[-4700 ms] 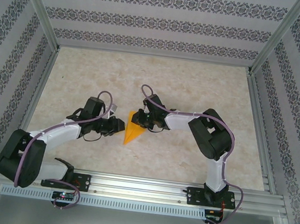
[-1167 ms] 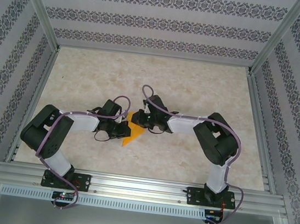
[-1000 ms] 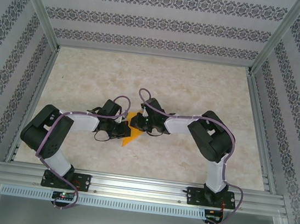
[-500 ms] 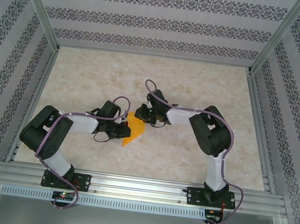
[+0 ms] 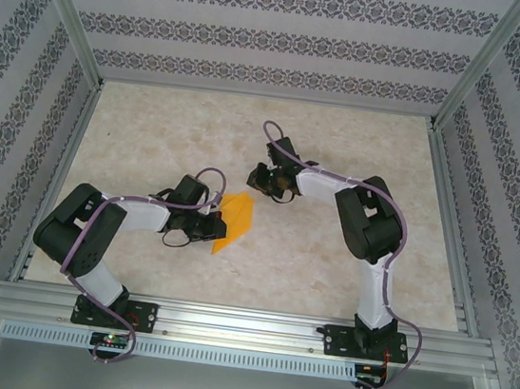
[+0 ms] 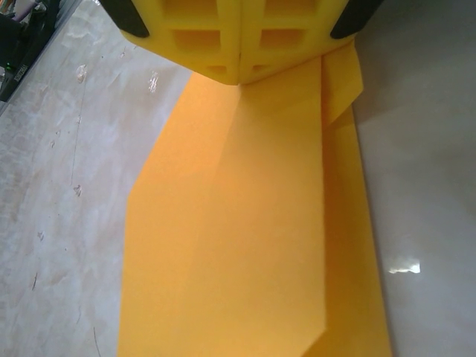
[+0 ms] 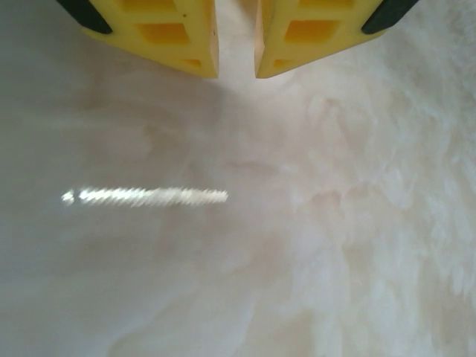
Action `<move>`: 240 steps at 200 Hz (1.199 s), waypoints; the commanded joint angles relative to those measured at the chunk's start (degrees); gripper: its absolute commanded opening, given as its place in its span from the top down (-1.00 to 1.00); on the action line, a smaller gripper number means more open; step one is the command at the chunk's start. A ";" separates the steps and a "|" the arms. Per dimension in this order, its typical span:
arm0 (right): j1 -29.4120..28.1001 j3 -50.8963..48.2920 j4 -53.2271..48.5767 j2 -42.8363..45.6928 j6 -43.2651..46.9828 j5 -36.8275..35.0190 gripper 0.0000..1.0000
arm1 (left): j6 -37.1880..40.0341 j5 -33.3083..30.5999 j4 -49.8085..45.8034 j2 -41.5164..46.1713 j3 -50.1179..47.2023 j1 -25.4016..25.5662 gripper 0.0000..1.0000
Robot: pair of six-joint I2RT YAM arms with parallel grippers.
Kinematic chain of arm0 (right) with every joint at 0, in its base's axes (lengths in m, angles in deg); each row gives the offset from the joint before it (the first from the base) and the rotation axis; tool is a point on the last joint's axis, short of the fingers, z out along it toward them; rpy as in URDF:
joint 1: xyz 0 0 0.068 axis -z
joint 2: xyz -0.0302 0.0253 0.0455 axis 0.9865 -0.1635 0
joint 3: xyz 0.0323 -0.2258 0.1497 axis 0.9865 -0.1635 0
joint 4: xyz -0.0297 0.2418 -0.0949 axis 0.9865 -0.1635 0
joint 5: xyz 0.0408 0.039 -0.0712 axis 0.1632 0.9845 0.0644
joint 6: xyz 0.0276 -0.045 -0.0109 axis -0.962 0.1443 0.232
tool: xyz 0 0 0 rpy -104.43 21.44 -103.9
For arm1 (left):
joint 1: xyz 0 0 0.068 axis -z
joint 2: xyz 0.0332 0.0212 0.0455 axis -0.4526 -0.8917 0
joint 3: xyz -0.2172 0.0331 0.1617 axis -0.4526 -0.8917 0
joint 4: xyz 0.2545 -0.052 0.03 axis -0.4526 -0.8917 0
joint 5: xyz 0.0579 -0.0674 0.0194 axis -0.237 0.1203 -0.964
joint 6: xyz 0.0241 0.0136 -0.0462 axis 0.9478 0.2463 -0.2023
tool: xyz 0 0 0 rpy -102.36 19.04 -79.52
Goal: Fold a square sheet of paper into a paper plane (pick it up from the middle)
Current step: Fourth fold the wing at the center of the table, then turn over the paper at the center of the table.
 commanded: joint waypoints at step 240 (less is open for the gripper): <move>-13.21 -32.62 17.93 20.64 -18.00 -5.90 0.05 | 11.05 -16.04 -29.65 3.28 15.48 -1.02 0.18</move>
